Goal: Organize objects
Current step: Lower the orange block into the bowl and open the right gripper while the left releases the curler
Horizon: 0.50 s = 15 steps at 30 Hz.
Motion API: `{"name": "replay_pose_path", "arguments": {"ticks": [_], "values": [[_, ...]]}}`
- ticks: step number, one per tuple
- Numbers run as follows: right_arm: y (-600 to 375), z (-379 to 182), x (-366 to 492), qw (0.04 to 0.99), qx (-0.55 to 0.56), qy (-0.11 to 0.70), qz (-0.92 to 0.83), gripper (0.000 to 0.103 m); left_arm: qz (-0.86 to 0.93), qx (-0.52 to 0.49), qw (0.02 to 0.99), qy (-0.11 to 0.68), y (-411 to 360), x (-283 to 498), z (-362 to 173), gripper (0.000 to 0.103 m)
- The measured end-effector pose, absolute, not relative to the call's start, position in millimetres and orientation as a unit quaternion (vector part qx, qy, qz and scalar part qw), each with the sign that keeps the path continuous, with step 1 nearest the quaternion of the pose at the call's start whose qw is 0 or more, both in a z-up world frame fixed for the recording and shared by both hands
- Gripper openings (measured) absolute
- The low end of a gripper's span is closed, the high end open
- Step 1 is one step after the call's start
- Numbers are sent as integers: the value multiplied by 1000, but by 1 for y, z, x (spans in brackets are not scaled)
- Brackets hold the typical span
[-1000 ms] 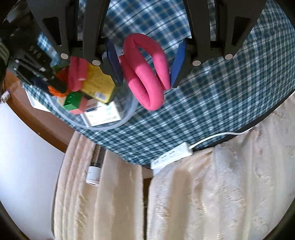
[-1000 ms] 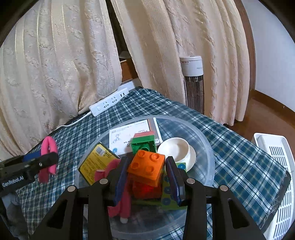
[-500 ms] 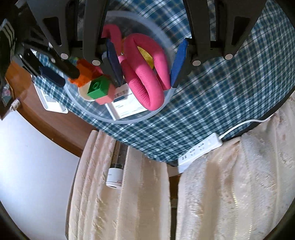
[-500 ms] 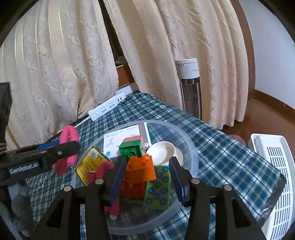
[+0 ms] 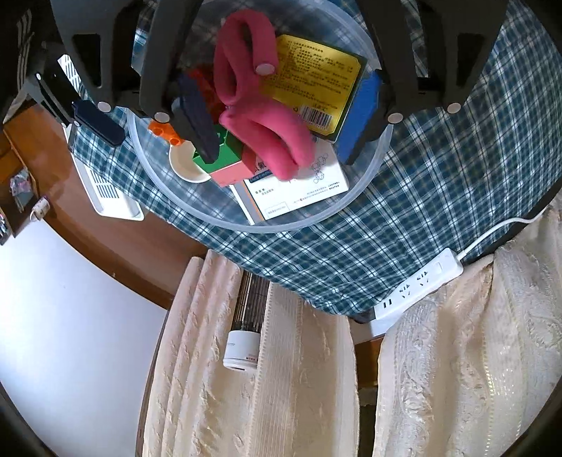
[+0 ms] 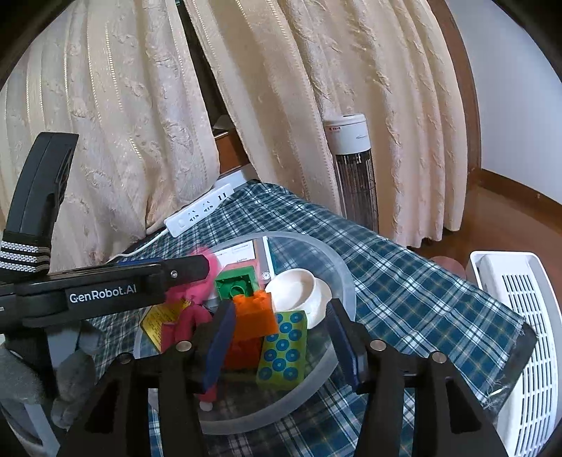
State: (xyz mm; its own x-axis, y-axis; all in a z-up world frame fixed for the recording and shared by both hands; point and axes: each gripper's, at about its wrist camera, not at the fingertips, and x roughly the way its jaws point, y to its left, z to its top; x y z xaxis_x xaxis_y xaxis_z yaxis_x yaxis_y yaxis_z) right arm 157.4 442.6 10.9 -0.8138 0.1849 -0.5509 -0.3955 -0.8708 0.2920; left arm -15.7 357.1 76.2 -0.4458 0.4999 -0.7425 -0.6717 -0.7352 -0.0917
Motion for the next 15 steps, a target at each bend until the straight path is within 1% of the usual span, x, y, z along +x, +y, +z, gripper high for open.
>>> {"name": "replay_pose_path", "arguments": {"ticks": [3,5,6,8,11,13,15], "values": [[443,11,159,159,-262,203,930,70,845,-393,345,109,355,-15,79,75],[443,12,161,159,-262,206,929,81,850,-384,342,112,352,-11,81,76],[443,11,162,159,-262,207,929,84,853,-380,340,114,350,-10,83,76],[442,11,165,160,-263,209,928,93,859,-368,335,120,346,-5,86,76],[439,13,168,163,-264,205,928,102,872,-345,322,132,338,4,91,81],[436,14,171,167,-266,198,928,102,878,-334,314,135,332,9,93,85],[432,15,173,172,-269,191,928,102,883,-328,309,134,326,13,96,86]]}}
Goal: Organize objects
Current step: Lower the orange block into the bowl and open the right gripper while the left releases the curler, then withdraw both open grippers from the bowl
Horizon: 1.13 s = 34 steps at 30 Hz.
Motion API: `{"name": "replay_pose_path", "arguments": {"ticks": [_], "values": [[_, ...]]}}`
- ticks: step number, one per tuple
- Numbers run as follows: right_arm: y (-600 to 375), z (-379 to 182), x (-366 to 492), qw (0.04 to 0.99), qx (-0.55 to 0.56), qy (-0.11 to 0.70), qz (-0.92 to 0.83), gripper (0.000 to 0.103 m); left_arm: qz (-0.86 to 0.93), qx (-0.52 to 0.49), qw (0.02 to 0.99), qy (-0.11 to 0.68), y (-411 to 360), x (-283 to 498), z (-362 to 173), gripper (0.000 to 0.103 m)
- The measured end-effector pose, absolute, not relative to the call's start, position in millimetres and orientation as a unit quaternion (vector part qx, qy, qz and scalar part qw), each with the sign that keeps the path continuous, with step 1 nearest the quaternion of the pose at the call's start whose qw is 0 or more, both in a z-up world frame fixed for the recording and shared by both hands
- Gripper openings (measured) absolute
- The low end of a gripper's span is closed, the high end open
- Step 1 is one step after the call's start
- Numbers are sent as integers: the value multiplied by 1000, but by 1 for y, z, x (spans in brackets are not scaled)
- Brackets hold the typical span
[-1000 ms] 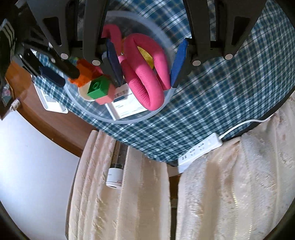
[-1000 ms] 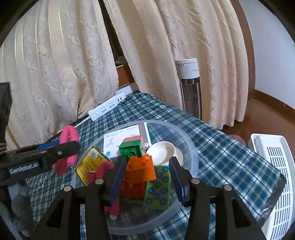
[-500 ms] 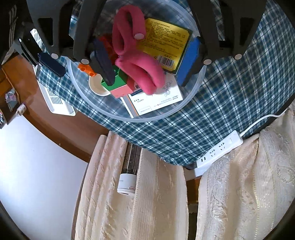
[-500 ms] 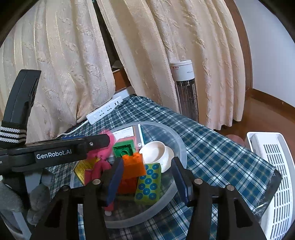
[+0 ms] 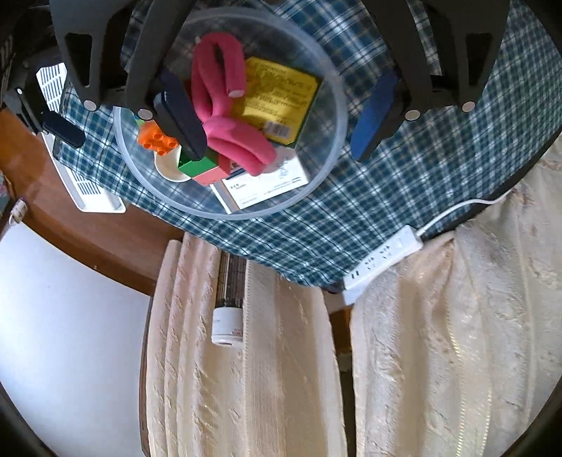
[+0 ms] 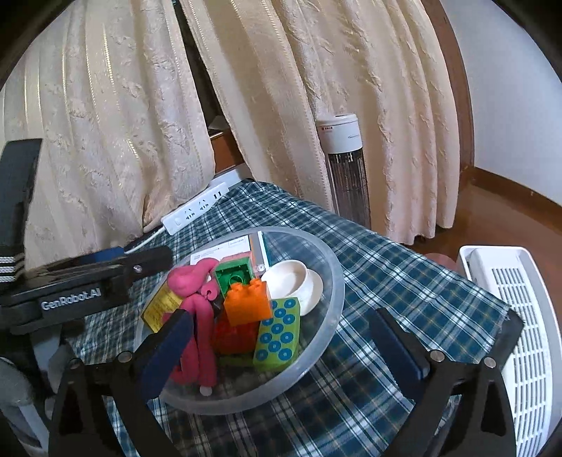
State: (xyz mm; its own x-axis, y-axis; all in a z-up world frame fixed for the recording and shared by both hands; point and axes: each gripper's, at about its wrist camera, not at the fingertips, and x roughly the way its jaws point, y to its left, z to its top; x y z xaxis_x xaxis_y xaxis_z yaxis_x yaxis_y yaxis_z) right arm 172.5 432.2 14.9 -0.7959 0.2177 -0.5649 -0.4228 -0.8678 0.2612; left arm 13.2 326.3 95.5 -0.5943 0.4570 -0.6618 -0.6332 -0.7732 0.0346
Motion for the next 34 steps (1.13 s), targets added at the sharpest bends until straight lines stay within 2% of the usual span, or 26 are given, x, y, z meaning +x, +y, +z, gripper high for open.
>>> {"name": "replay_pose_path", "arguments": {"ticks": [15,18,22,34], "values": [[383,18,183,177,-297,87,934,102,899,-315,263,152,294,36,95,88],[377,17,182,174,-301,86,934,102,896,-319,269,154,291,38,93,89],[372,14,183,175,-306,88,932,102,893,-320,273,157,288,42,92,98],[360,11,179,169,-317,88,929,102,897,-314,270,155,275,44,93,99]]}}
